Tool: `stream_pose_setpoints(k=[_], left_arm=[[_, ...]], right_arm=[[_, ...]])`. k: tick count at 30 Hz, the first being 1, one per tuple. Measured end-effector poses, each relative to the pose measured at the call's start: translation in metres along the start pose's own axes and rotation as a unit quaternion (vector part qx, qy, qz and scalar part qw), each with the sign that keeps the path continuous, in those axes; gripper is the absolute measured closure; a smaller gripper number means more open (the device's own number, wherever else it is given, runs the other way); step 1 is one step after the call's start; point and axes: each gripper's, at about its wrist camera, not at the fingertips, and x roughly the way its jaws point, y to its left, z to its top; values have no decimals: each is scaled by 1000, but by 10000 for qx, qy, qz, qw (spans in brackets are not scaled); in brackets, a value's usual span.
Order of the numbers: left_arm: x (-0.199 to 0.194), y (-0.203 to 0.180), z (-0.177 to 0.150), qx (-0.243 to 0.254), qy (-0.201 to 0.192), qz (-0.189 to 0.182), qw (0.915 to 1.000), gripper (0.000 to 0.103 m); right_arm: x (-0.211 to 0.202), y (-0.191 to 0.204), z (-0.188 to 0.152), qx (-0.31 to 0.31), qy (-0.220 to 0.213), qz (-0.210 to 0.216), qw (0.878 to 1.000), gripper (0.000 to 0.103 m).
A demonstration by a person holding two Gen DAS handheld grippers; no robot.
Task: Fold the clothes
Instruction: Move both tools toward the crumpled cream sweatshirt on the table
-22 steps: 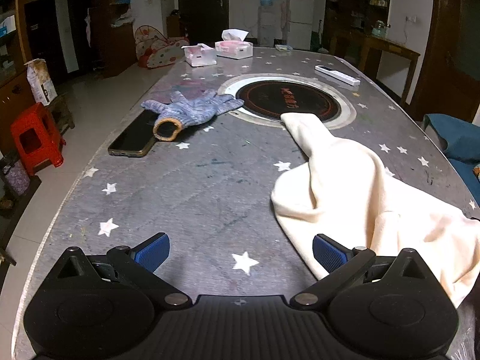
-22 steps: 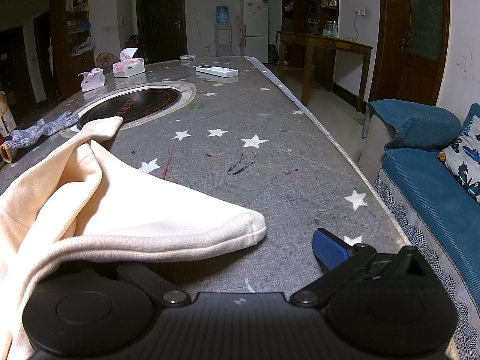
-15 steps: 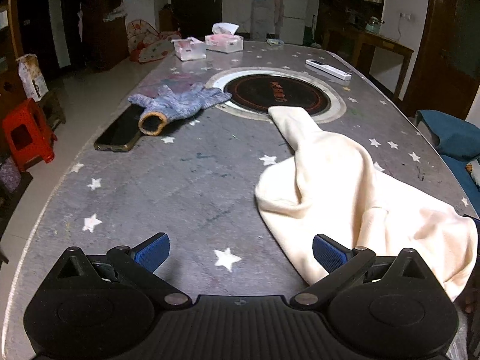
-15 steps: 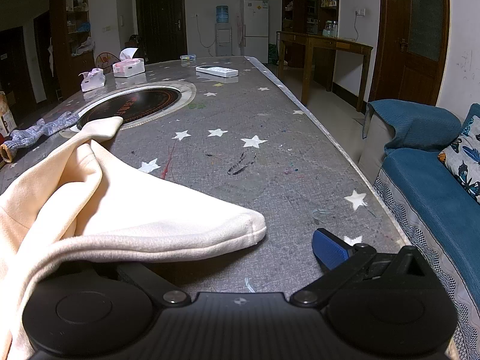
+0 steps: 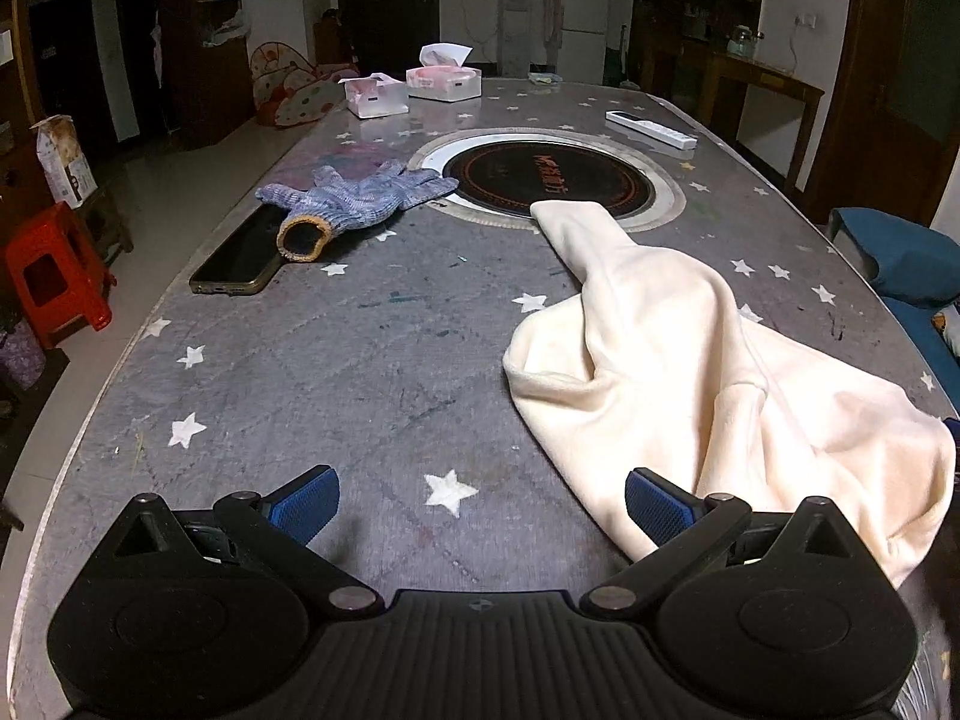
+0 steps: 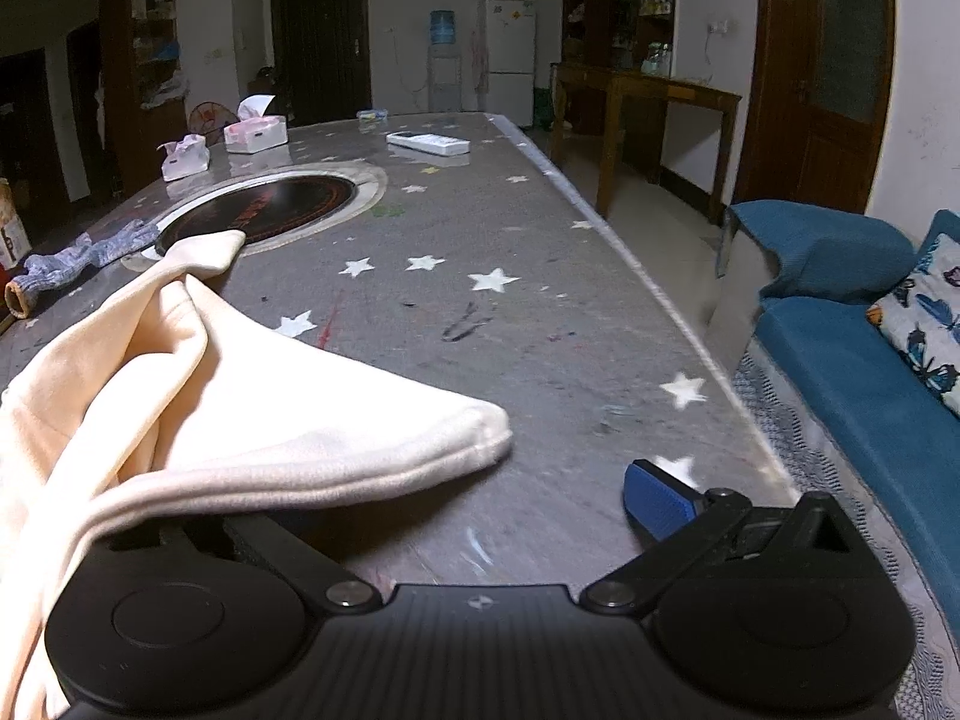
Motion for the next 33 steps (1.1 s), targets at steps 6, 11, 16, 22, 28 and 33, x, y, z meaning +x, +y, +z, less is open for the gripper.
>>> stream_pose_setpoints(k=[6,11,16,22,28,33], left_arm=[[-7,-7,-6,74,-25,-37,10000,0],[-14,-13,-12,138,-73,-52,9999,0],[-22,-19,-17,213,-117,-89,9997,0],[-27,-25,-23,174,-107,-213,9996,0],[-31,-29,-27,99,-52,-322,9994,0],[-36,-35,-33,248,-66,-218,9994,0]], right_arm=[[-32,-8,-7,33,-281,90,9996,0],[-58,-9,-9,-7,-525,434,9977,0],[-76,-11,-11,49,-524,712,9961,0],[-93,-7,-14,37,-517,900,9946,0],[-105,5,-18,-192,-517,988,9936,0],[-113,8,-20,-235,-565,1047,9926,0]])
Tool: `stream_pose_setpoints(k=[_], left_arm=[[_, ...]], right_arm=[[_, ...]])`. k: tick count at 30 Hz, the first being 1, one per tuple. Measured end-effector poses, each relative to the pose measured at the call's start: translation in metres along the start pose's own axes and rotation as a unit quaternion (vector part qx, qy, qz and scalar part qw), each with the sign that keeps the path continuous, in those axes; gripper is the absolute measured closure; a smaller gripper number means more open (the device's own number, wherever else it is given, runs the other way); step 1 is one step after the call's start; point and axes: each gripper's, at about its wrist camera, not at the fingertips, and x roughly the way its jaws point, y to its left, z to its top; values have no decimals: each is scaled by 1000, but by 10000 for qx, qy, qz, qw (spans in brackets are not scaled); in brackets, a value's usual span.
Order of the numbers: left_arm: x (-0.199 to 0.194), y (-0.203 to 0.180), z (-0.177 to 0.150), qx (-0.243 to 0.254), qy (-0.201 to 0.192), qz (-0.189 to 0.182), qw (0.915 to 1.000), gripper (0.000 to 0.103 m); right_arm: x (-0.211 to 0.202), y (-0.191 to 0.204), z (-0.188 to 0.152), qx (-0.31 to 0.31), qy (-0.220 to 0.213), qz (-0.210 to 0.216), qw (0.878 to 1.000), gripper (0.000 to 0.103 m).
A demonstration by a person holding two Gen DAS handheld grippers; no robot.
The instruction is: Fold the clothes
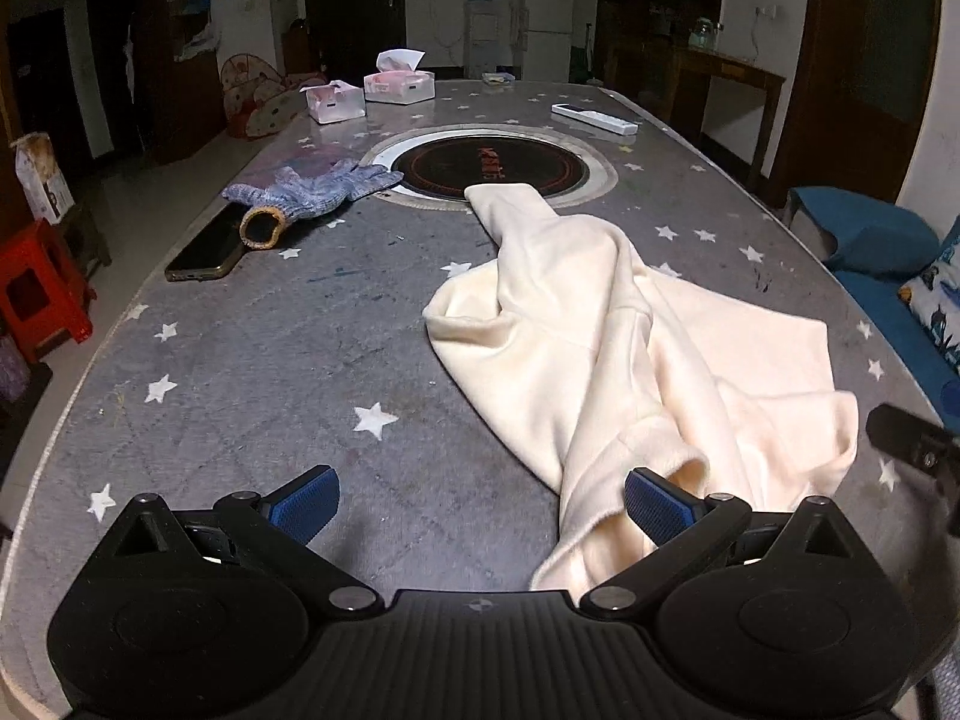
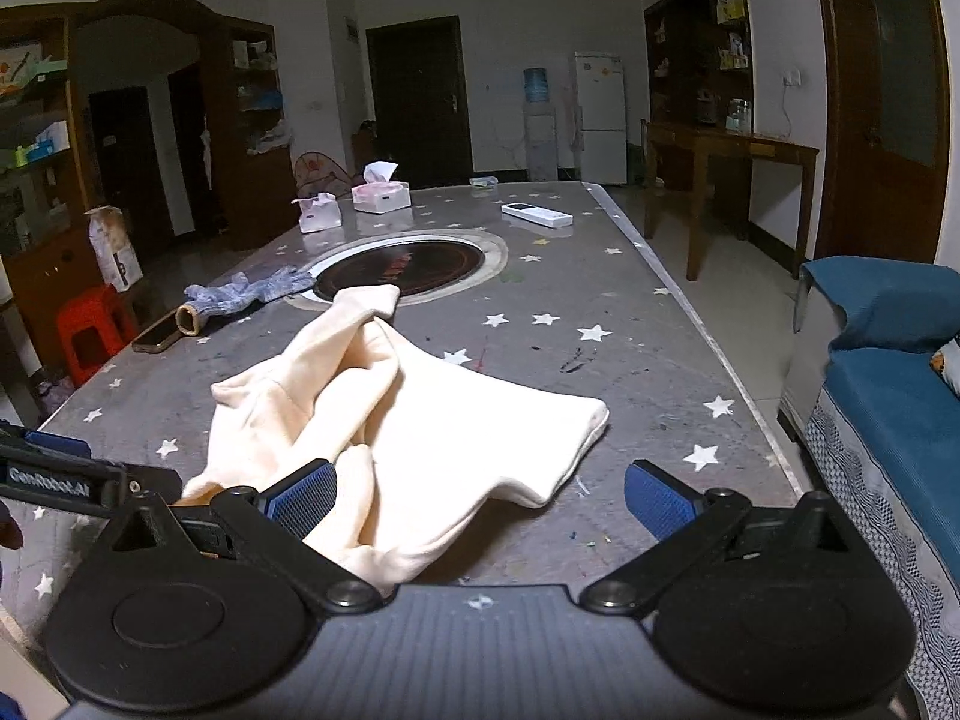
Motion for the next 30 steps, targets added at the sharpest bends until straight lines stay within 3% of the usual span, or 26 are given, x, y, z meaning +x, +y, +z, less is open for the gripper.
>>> stream_pose_setpoints(k=[30], left_arm=[[-13,-12,-11,191,-38,-57,9998,0]], right_arm=[[-19,22,-4,-322,-84,78,9994,0]])
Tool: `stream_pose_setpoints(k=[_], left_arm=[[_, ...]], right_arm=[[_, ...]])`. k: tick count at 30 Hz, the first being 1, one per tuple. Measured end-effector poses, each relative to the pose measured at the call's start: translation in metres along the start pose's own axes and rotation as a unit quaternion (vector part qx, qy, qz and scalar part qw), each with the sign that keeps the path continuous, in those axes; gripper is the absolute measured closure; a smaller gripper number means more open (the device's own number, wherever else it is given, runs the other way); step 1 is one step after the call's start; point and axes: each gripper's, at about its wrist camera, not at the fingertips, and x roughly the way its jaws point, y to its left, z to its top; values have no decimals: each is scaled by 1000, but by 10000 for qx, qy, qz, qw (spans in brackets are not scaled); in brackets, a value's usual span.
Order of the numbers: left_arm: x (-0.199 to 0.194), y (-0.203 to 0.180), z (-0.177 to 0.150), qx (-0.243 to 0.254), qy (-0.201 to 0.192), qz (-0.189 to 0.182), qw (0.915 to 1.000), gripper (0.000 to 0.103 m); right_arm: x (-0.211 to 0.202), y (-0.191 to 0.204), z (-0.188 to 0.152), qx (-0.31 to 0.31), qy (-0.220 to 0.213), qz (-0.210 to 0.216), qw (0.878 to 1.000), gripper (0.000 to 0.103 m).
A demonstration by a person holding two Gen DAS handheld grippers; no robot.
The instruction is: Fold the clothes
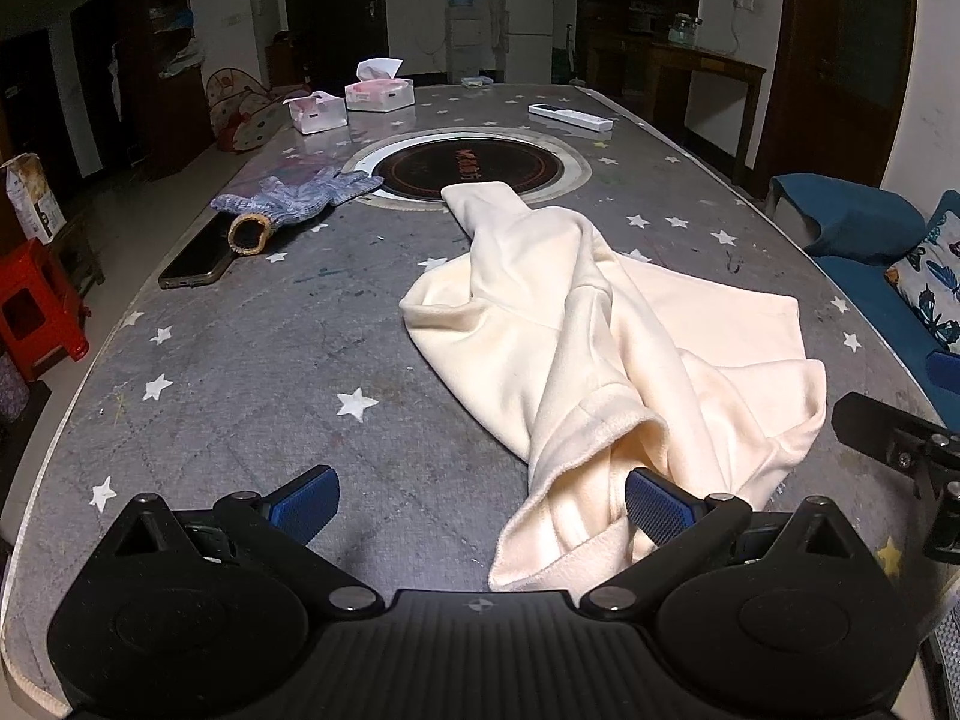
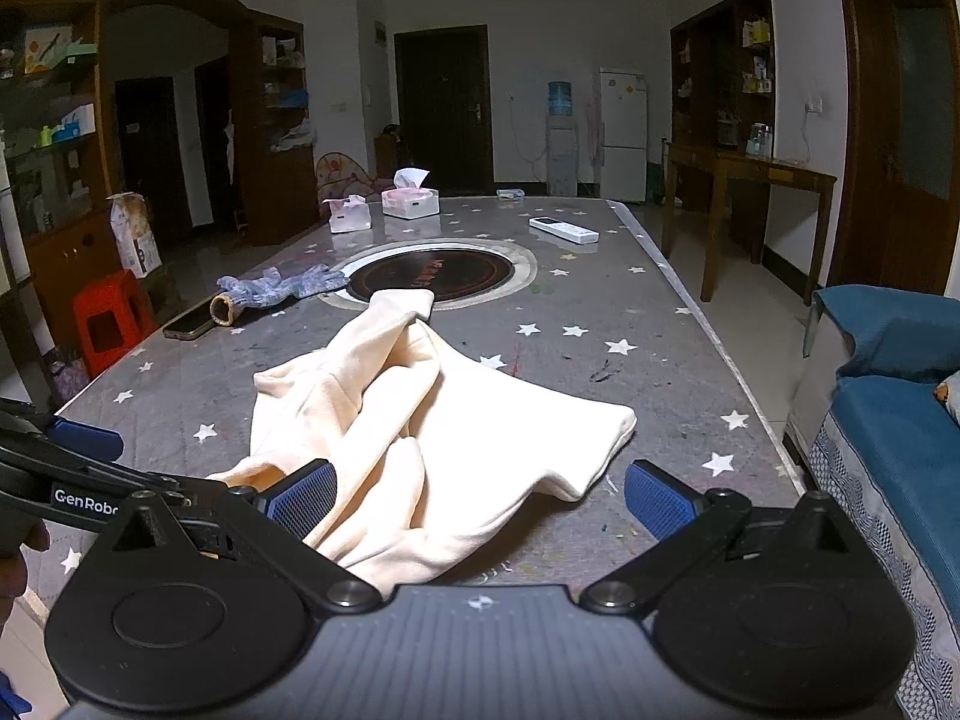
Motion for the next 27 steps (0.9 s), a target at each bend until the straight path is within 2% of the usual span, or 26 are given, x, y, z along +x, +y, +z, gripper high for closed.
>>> stream_pose_setpoints(k=[27], left_arm=[[11,-9,7,195,102,87,9997,0]], right_arm=[[10,0,2,-9,112,84,9999,0]])
